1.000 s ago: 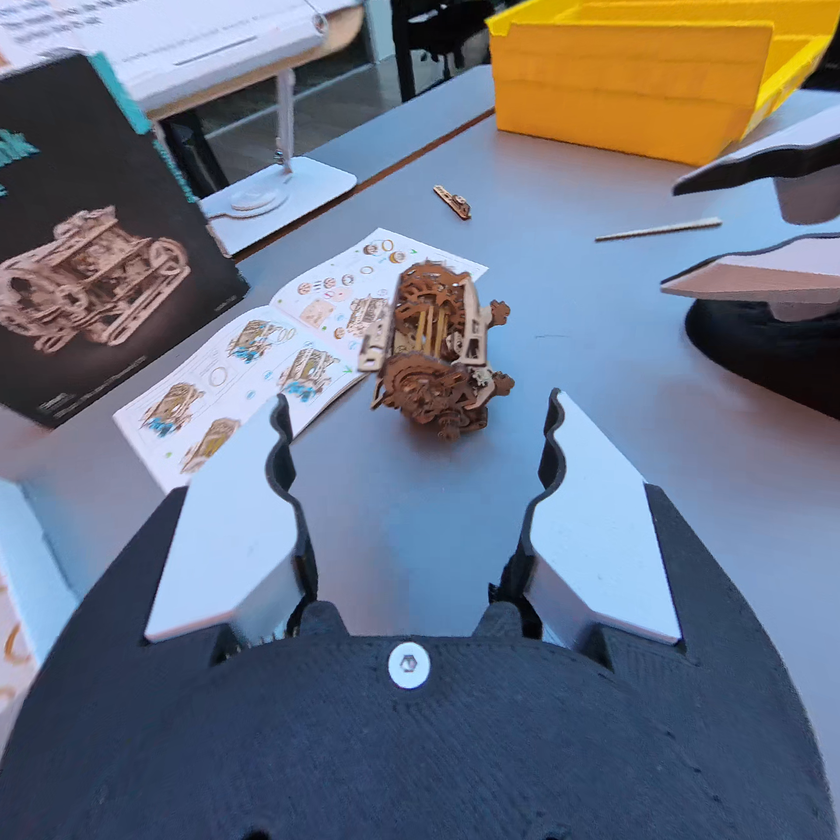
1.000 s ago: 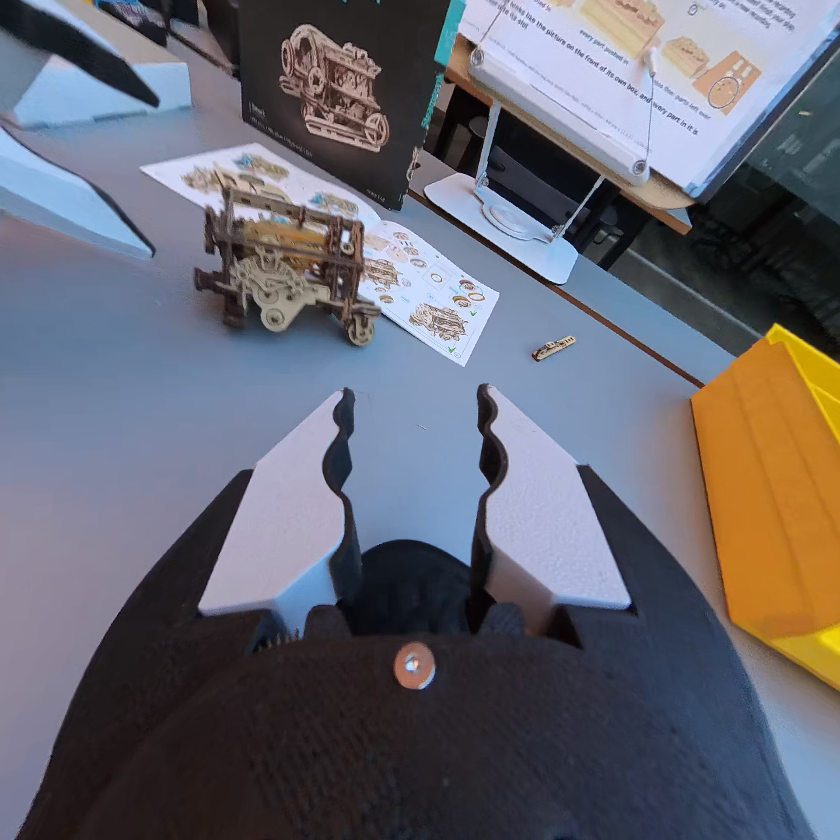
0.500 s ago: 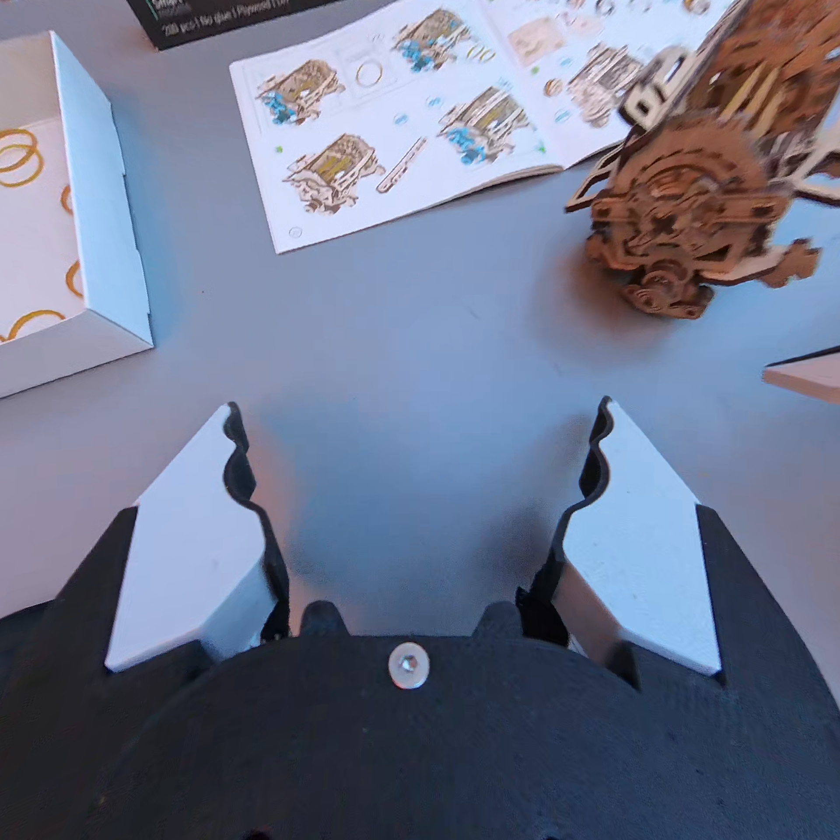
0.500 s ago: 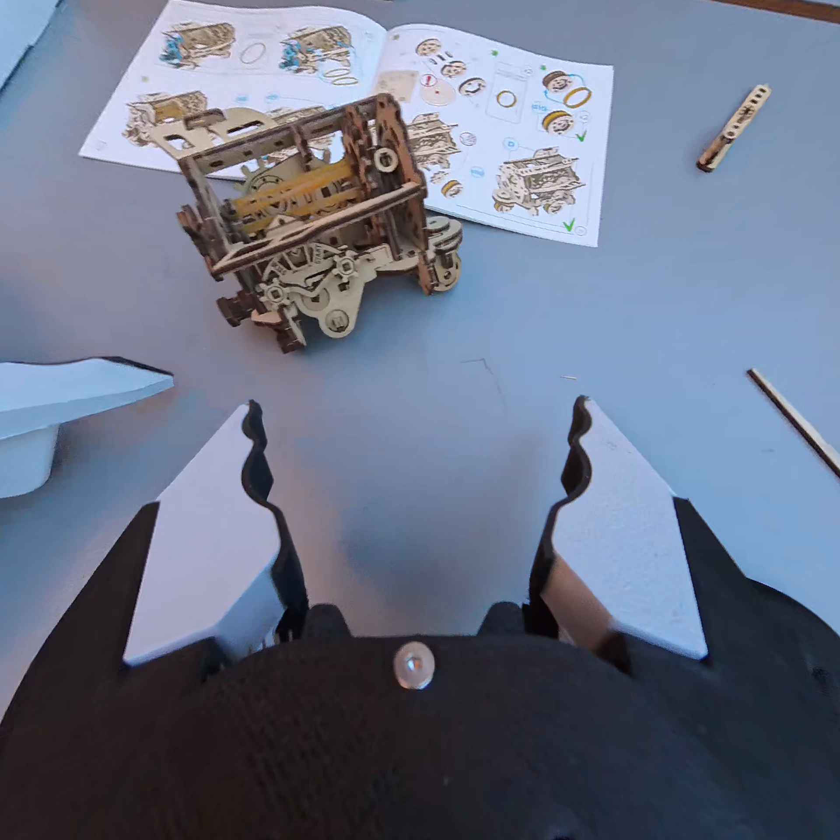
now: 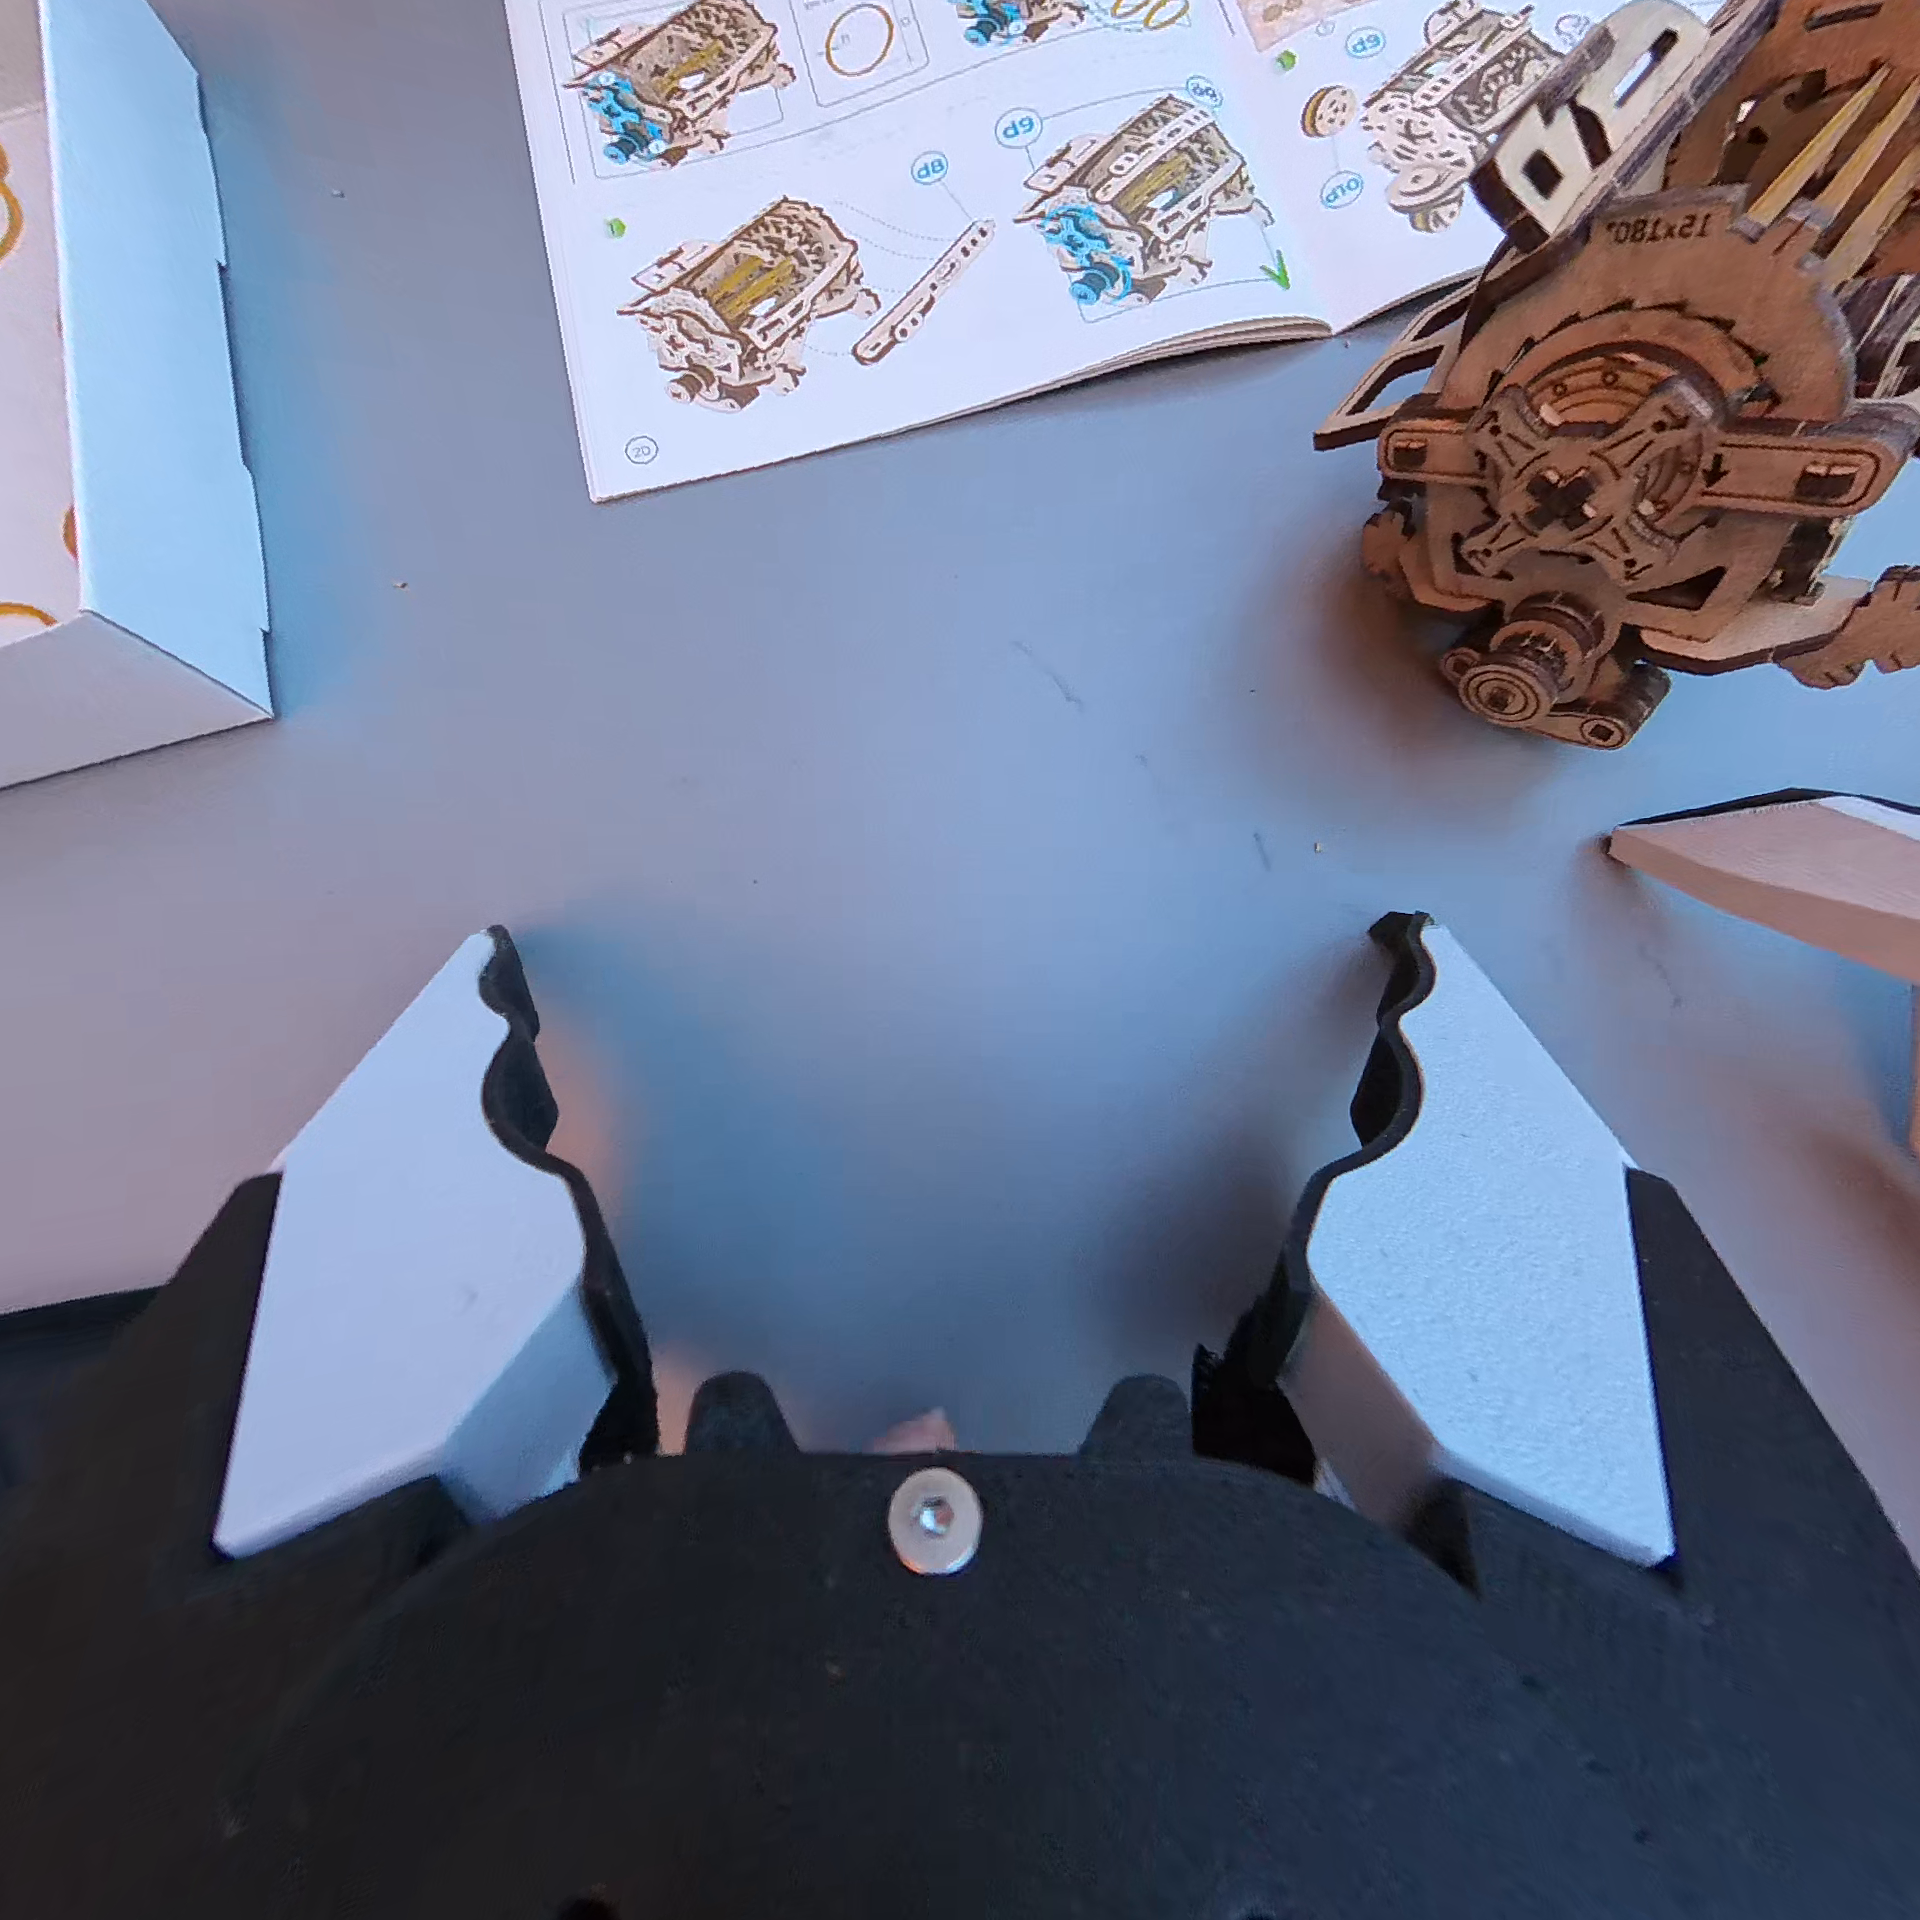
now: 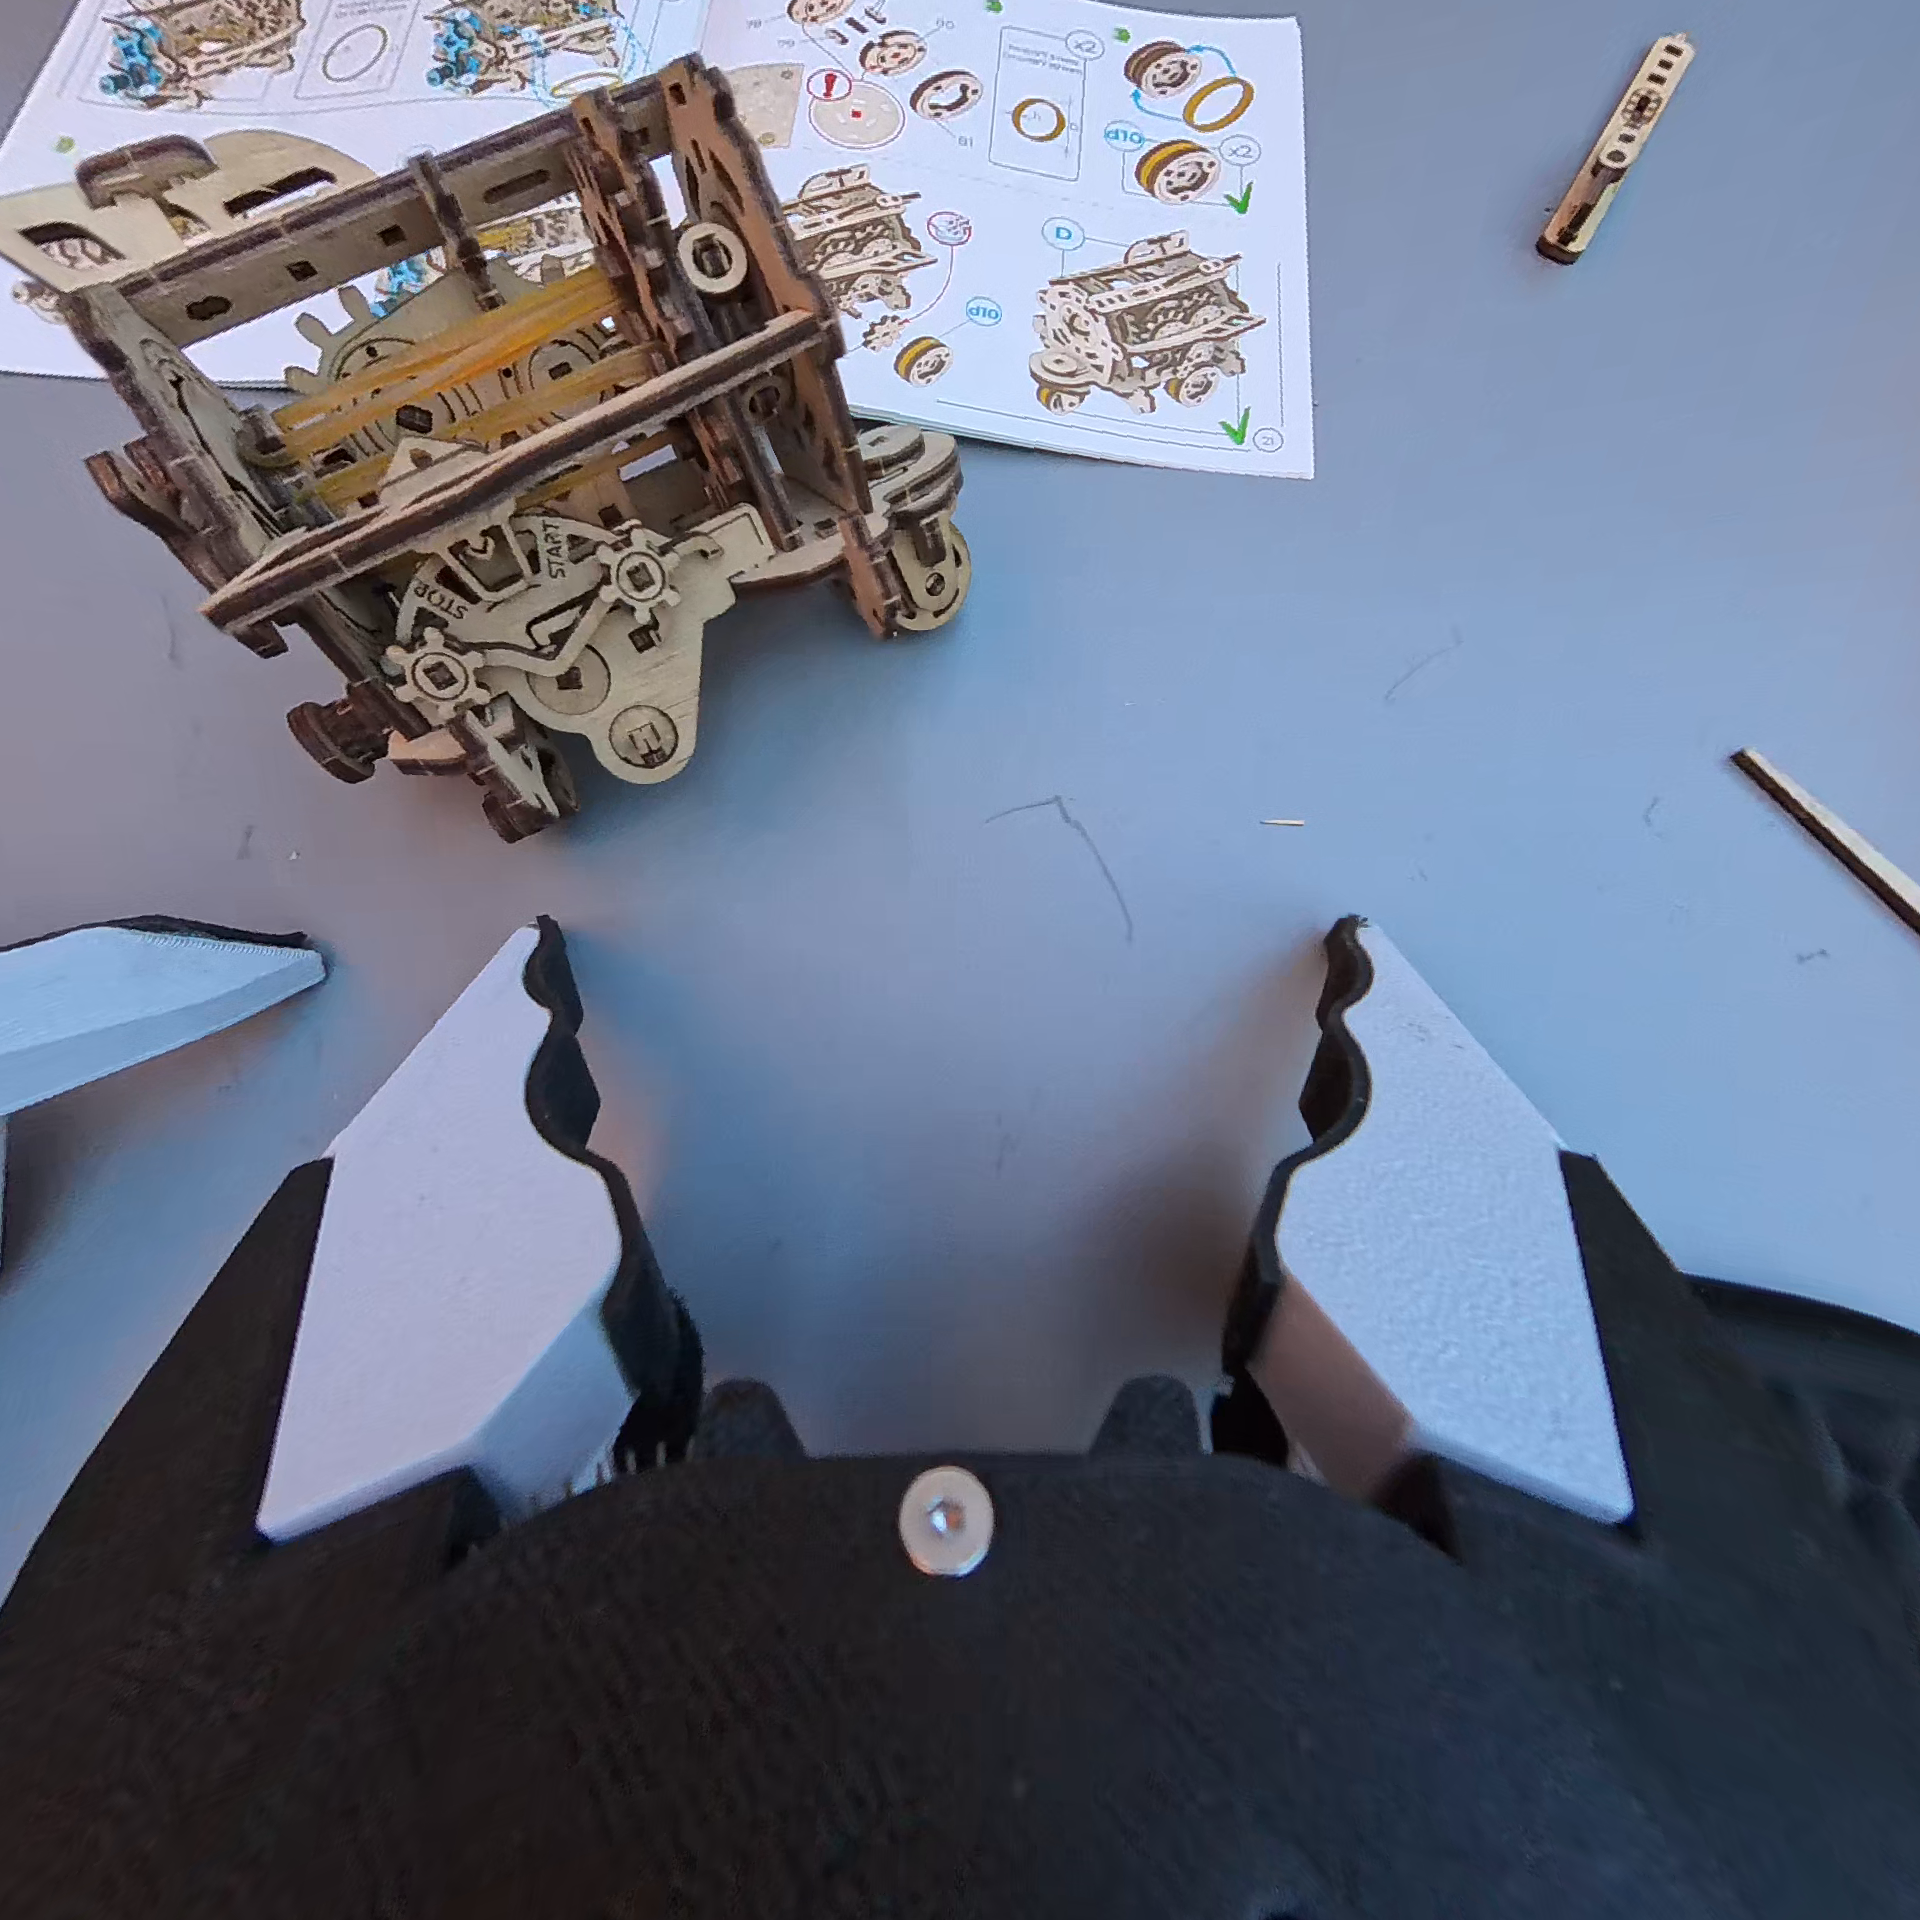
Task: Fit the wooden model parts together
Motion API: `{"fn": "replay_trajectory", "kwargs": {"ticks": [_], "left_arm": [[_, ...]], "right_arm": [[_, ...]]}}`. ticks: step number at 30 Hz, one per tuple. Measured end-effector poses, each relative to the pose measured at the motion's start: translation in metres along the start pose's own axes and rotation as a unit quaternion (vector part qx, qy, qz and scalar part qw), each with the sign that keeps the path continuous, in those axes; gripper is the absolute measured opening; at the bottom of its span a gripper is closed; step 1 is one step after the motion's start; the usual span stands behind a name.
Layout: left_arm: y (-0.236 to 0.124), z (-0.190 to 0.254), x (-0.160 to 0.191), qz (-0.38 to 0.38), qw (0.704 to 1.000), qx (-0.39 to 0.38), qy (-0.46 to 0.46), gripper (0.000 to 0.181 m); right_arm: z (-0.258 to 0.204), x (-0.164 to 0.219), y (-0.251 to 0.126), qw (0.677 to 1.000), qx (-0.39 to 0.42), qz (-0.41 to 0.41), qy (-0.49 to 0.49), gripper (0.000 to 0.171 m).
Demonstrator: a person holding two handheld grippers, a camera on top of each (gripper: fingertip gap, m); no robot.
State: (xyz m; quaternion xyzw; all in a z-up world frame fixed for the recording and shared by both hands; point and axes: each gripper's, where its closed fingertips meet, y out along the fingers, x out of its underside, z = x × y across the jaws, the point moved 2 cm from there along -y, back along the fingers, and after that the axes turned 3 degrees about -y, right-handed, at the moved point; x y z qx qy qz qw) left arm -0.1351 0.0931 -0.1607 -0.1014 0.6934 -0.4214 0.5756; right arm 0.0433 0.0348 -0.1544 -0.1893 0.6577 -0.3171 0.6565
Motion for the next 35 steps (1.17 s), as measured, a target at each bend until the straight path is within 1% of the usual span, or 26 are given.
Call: {"fn": "replay_trajectory", "kwargs": {"ticks": [3, 6, 9, 12, 14, 18, 20, 23, 24, 29, 31, 32, 34, 35], "left_arm": [[0.0, 0.0, 0.0, -0.001, 1.0, 0.0, -0.001, 0.156], [0.0, 0.0, 0.0, -0.001, 1.0, 0.0, -0.001, 0.156], [0.0, -0.001, 0.0, -0.001, 1.0, 0.0, -0.001, 0.156], [0.0, -0.001, 0.0, -0.001, 1.0, 0.001, -0.001, 0.156], [0.0, 0.0, 0.0, -0.001, 1.0, 0.001, -0.001, 0.156], [0.0, -0.001, 0.0, -0.001, 1.0, 0.001, -0.001, 0.156], [0.0, -0.001, 0.0, -0.001, 1.0, 0.001, -0.001, 0.156], [0.0, 0.0, 0.0, -0.001, 1.0, 0.001, -0.001, 0.156], [0.0, 0.0, 0.0, -0.001, 1.0, 0.001, -0.001, 0.156], [0.0, -0.001, 0.0, -0.001, 1.0, 0.001, -0.001, 0.156], [0.0, -0.001, 0.0, -0.001, 1.0, 0.001, -0.001, 0.156], [0.0, -0.001, 0.0, -0.001, 1.0, 0.001, -0.001, 0.156], [0.0, -0.001, 0.0, -0.001, 1.0, 0.001, -0.001, 0.156], [0.0, -0.001, 0.0, -0.001, 1.0, 0.001, -0.001, 0.156]], "right_arm": [[0.003, 0.0, -0.002, 1.0, 0.017, 0.004, -0.003, 0.143], [0.005, 0.003, 0.0, 1.0, 0.008, -0.007, 0.028, 0.146], [0.017, 0.0, 0.0, 0.997, 0.049, 0.003, 0.067, 0.129], [0.015, 0.0, -0.002, 0.997, 0.036, 0.01, 0.067, 0.129], [0.011, 0.003, -0.003, 0.999, 0.034, 0.0, 0.037, 0.13], [0.01, -0.002, -0.008, 0.997, 0.077, 0.022, -0.003, 0.134], [0.009, -0.002, -0.006, 0.997, 0.07, 0.015, 0.011, 0.133], [0.009, 0.004, -0.003, 0.998, 0.038, -0.005, 0.051, 0.135], [0.011, 0.004, -0.003, 0.998, 0.04, -0.001, 0.049, 0.132], [0.008, 0.001, -0.007, 0.998, 0.06, 0.01, 0.02, 0.132], [0.007, 0.002, -0.003, 0.997, 0.057, 0.0, 0.051, 0.134], [0.012, 0.003, -0.001, 0.995, 0.068, -0.006, 0.079, 0.139], [0.023, 0.001, -0.004, 0.988, 0.101, 0.007, 0.113, 0.116], [0.023, 0.001, -0.004, 0.989, 0.099, 0.008, 0.113, 0.117]]}}
